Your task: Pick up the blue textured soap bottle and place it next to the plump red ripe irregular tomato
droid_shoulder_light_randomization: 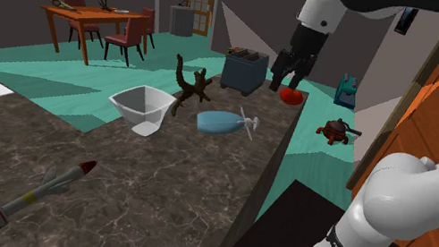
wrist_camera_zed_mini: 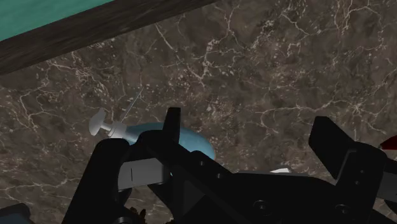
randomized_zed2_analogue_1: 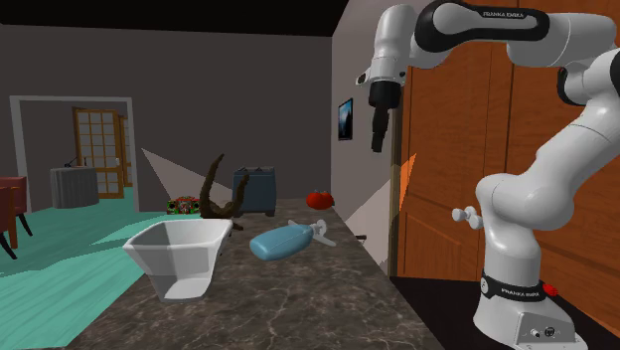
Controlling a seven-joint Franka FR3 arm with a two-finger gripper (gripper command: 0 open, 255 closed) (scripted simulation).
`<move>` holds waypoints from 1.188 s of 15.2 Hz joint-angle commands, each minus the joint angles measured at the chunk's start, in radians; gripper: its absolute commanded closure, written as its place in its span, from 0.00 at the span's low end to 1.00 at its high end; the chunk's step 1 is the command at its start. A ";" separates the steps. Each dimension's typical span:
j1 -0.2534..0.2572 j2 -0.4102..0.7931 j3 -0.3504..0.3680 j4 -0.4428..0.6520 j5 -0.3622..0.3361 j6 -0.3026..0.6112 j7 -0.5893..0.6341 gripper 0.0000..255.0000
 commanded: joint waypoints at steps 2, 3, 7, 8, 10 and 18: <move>0.001 0.011 -0.007 -0.019 -0.019 0.028 -0.028 0.00; 0.001 0.023 -0.013 -0.038 -0.037 0.057 -0.055 0.00; -0.001 0.086 -0.042 -0.099 -0.114 0.180 -0.160 0.00; -0.002 0.106 -0.050 -0.111 -0.133 0.212 -0.185 0.00; -0.006 0.149 -0.065 -0.132 -0.172 0.279 -0.232 0.00; -0.031 0.380 -0.124 -0.154 -0.330 0.560 -0.393 0.00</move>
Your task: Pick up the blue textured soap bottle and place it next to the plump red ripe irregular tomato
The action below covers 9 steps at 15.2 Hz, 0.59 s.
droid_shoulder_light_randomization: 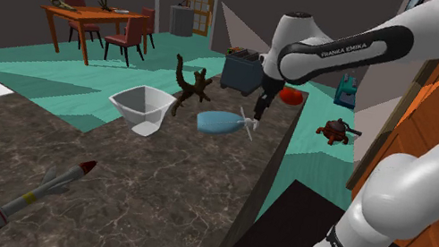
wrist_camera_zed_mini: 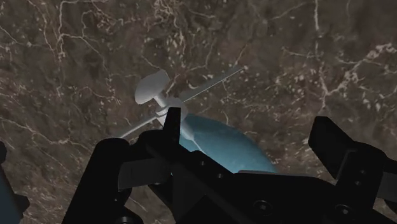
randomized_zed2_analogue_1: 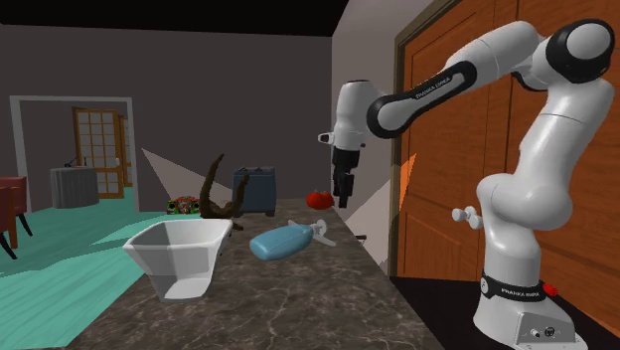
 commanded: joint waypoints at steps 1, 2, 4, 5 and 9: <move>-0.007 0.069 -0.011 0.012 -0.041 0.069 -0.035 0.00; -0.011 0.104 -0.017 0.019 -0.061 0.103 -0.050 0.00; -0.021 0.177 -0.029 0.036 -0.102 0.171 -0.078 0.00; -0.026 0.214 -0.034 0.047 -0.123 0.204 -0.091 0.00; -0.039 0.307 -0.045 0.075 -0.172 0.285 -0.112 0.00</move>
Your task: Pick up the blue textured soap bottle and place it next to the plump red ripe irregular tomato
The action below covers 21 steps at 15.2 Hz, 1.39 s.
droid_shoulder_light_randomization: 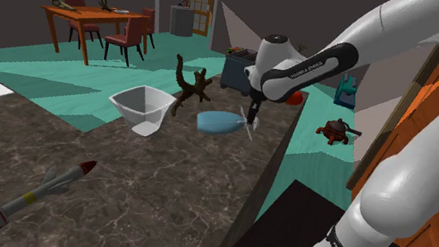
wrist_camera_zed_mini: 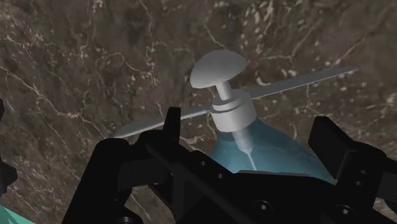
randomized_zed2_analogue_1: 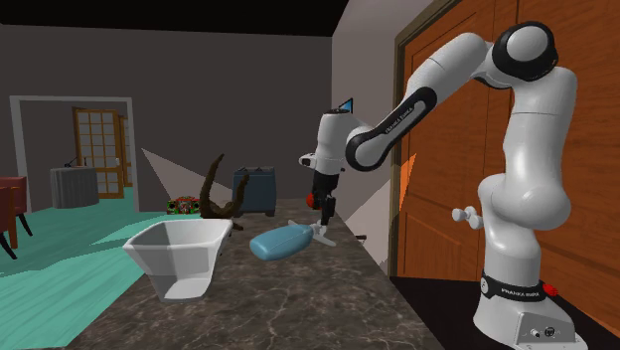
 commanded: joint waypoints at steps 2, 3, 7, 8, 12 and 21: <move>-0.006 0.038 -0.006 -0.003 -0.016 0.045 0.003 0.00; -0.008 0.051 -0.008 -0.004 -0.019 0.059 0.005 0.00; -0.016 0.098 -0.015 -0.005 -0.030 0.109 0.013 0.00; -0.016 0.098 -0.015 -0.005 -0.030 0.109 0.013 0.00; -0.016 0.098 -0.015 -0.005 -0.030 0.109 0.013 0.00; -0.014 0.098 -0.014 -0.003 -0.029 0.106 0.014 1.00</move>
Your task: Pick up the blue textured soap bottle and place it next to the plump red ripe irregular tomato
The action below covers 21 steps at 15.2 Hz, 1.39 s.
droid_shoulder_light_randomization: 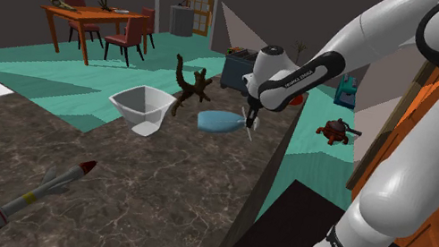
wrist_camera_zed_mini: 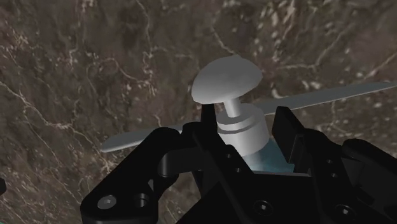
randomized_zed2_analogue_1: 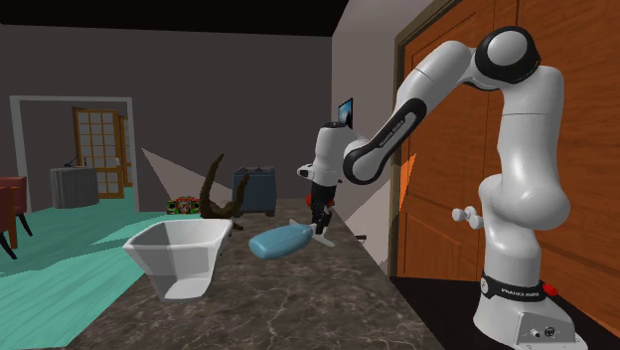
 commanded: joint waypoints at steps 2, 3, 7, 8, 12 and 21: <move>0.002 0.003 0.002 -0.005 -0.001 0.002 0.002 1.00; 0.001 0.002 0.001 -0.004 0.000 0.001 -0.001 1.00; 0.006 -0.038 0.003 0.013 0.020 -0.055 -0.025 1.00; 0.008 -0.048 0.004 0.018 0.025 -0.069 -0.030 1.00; 0.013 -0.083 0.006 0.040 0.041 -0.125 -0.051 1.00; 0.023 -0.148 0.012 0.102 0.072 -0.249 -0.091 1.00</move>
